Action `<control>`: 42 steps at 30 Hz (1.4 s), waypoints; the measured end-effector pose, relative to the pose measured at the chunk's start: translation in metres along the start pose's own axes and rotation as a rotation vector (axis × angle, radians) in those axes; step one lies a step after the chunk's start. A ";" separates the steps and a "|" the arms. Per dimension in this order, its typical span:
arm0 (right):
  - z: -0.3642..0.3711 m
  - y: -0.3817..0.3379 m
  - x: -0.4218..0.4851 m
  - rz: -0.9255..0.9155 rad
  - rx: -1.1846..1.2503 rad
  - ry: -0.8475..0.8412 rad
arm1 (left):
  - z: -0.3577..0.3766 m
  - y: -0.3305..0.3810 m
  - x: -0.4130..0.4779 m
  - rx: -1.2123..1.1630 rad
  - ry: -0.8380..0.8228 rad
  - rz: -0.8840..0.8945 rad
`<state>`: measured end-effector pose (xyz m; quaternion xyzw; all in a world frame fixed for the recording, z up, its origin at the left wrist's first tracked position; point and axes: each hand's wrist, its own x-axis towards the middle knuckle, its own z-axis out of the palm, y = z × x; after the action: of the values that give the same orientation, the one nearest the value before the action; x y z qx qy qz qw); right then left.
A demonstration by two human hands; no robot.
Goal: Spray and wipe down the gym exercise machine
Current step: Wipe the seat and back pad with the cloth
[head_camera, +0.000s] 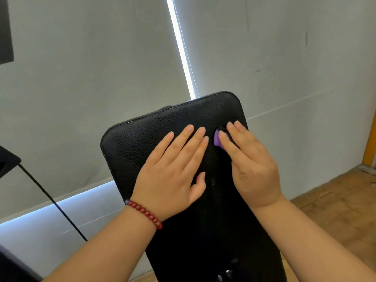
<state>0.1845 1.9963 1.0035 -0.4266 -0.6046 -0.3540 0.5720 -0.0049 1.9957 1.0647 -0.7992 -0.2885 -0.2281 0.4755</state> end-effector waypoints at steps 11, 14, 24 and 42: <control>0.002 0.009 0.008 0.019 -0.007 0.054 | 0.000 0.001 -0.001 -0.018 -0.008 0.075; -0.007 0.009 -0.029 0.049 -0.015 -0.001 | 0.001 0.000 -0.001 -0.023 0.007 0.077; 0.000 0.016 -0.001 0.082 -0.025 0.067 | -0.001 0.005 -0.001 -0.029 0.031 0.068; -0.022 -0.005 -0.063 0.040 0.077 -0.116 | 0.011 0.053 -0.034 -0.015 -0.093 -0.091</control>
<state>0.1875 1.9674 0.9432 -0.4359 -0.6413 -0.2936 0.5590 0.0074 1.9771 1.0045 -0.7985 -0.3445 -0.2146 0.4446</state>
